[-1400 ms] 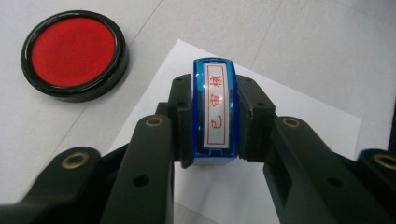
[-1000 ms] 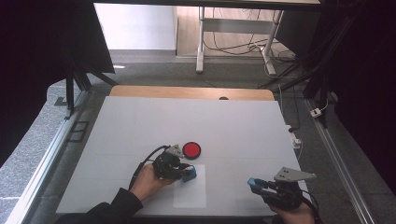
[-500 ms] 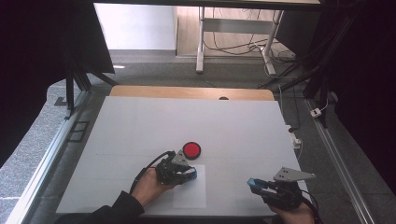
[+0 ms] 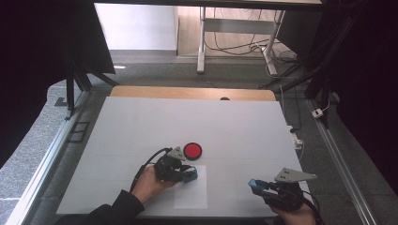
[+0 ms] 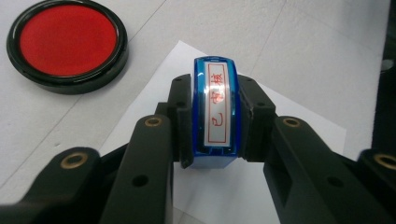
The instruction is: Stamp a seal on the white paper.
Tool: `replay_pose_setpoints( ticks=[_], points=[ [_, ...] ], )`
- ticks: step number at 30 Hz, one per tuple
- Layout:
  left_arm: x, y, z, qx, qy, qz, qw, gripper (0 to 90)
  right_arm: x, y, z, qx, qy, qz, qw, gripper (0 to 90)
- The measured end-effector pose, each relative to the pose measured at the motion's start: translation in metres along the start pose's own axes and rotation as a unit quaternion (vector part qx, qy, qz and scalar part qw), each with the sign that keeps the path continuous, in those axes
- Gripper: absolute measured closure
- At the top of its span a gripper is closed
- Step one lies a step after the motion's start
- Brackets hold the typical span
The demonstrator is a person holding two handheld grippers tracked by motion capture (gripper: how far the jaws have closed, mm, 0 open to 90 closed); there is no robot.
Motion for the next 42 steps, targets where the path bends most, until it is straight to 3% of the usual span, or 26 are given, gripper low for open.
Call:
replay_pose_setpoints(
  ticks=[11,22,32,42],
  points=[
    [-0.002,0.000,-0.009,-0.026,-0.050,0.022,0.9982,70.1,0.000,0.000,0.000,-0.003,0.001,-0.001,1.0000,68.5],
    [-0.004,0.001,-0.004,-0.011,-0.041,0.017,0.9989,69.8,0.000,0.000,0.001,-0.004,0.004,0.000,1.0000,68.5],
    [-0.012,0.011,-0.006,-0.008,-0.048,-0.012,0.9987,70.0,0.000,0.000,0.002,-0.004,0.007,0.001,1.0000,68.5],
    [-0.021,0.024,-0.009,0.008,-0.030,-0.033,0.9990,70.1,0.000,0.000,0.002,-0.004,0.006,0.000,1.0000,68.5]
  ],
)
Point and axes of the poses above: each handheld gripper's, and its own axes: y roughly backward along the jaws, x roughly out of its underside, z roughly to its left, the point moved 5 cm from there along -y, roughly forward along the jaws, and after that the axes turned 10 degrees about -z, right-handed, at the moved point
